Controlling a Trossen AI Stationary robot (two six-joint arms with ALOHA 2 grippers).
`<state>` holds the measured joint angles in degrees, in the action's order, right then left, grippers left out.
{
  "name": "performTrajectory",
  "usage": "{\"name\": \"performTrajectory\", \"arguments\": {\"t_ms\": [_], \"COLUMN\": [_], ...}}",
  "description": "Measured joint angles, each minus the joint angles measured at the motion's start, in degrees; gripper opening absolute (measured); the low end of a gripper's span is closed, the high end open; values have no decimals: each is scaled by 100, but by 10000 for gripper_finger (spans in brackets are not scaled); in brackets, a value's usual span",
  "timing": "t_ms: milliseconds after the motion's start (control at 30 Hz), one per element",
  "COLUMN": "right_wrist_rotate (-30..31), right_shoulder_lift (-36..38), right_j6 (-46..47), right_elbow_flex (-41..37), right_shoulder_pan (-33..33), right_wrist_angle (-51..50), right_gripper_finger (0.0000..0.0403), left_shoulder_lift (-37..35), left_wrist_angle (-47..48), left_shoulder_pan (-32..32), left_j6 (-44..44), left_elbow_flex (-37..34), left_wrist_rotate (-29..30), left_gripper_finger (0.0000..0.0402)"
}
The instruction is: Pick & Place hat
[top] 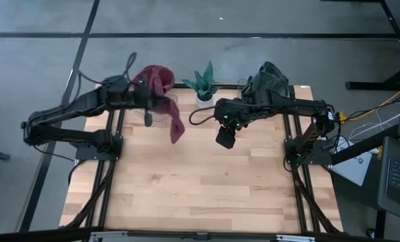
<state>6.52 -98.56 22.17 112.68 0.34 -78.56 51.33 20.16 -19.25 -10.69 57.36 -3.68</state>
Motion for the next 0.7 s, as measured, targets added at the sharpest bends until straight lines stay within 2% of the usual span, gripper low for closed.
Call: {"name": "performTrajectory", "arguments": {"t_ms": [233,400,700], "right_wrist_rotate": [157,457,457], "right_shoulder_lift": [0,0,0], "right_j6": [-35,-166,-315], "right_elbow_flex": [0,0,-2], "right_shoulder_pan": [2,2,0], "right_wrist_angle": [-2,-2,-2], "right_gripper_finger": [199,199,199], "left_shoulder_lift": [-698,-1112,-1493], "left_wrist_angle": [830,1351,2335], "left_shoulder_pan": [2,0,0], "left_j6": [757,888,1165], "left_elbow_flex": [0,0,0], "left_wrist_rotate": [1061,1787,2780], "left_gripper_finger": [2,2,2]}}
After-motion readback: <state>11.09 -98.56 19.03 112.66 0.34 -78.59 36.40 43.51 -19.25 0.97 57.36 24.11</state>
